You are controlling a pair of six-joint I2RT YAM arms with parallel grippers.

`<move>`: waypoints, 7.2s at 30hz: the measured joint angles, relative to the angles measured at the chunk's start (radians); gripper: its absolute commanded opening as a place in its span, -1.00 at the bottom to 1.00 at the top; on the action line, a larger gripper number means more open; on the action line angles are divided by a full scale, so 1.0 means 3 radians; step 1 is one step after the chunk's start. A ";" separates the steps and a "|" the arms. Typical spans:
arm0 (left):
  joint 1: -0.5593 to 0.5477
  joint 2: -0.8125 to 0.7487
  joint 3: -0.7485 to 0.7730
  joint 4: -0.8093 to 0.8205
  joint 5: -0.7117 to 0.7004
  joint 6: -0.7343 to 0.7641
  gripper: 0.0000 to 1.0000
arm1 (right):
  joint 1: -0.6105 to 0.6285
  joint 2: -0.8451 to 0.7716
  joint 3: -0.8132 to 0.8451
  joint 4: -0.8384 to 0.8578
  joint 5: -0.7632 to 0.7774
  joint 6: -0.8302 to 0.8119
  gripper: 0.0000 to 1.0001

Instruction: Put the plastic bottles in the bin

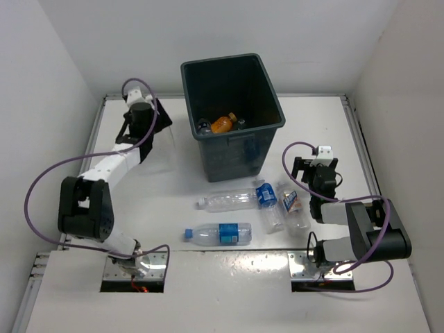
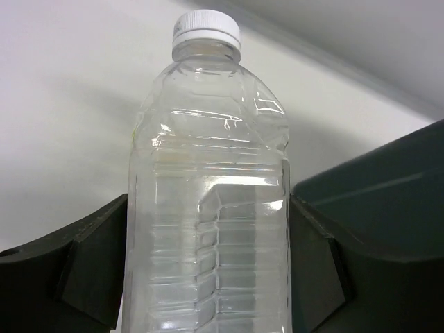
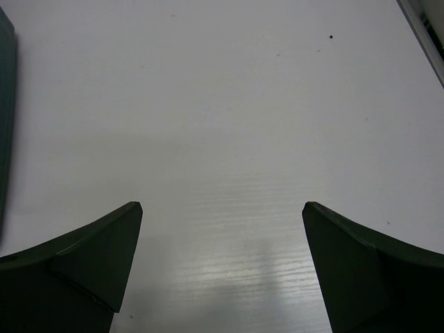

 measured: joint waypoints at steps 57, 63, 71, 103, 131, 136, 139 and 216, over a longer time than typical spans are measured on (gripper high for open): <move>-0.1086 -0.0259 0.2307 -0.0242 0.0768 0.0427 1.00 | 0.0000 0.0000 0.0000 -0.0001 0.0000 0.0000 1.00; -0.1133 -0.0308 0.2167 -0.0249 0.0571 0.0451 1.00 | 0.0000 0.0000 0.0000 -0.0003 0.0000 0.0000 1.00; -0.0540 -0.0832 0.1090 -0.0051 -0.0158 0.0463 1.00 | 0.0053 -0.0058 0.0055 -0.0145 0.0197 0.0028 1.00; -0.0290 -0.1395 -0.0226 0.0234 -0.0566 0.0398 1.00 | 0.0750 -0.0092 0.2215 -0.5866 -0.0092 0.1769 1.00; -0.0290 -0.1486 -0.0364 0.0089 -0.0688 0.0472 1.00 | -0.0230 0.0075 0.4204 -0.6090 -0.0431 0.2088 -0.52; -0.0290 -0.1489 -0.0412 0.0092 -0.0670 0.0460 1.00 | -0.0261 0.0247 0.5413 -0.5891 -0.0571 0.2204 -0.43; -0.0290 -0.1516 -0.0495 0.0083 -0.0636 0.0460 1.00 | -0.0207 0.0435 0.5970 -0.5718 -0.0591 0.2257 -0.37; -0.0290 -0.1642 -0.1053 -0.0281 -0.0360 0.0023 1.00 | 0.0865 0.0315 0.1500 -0.4986 -0.1456 0.2352 0.69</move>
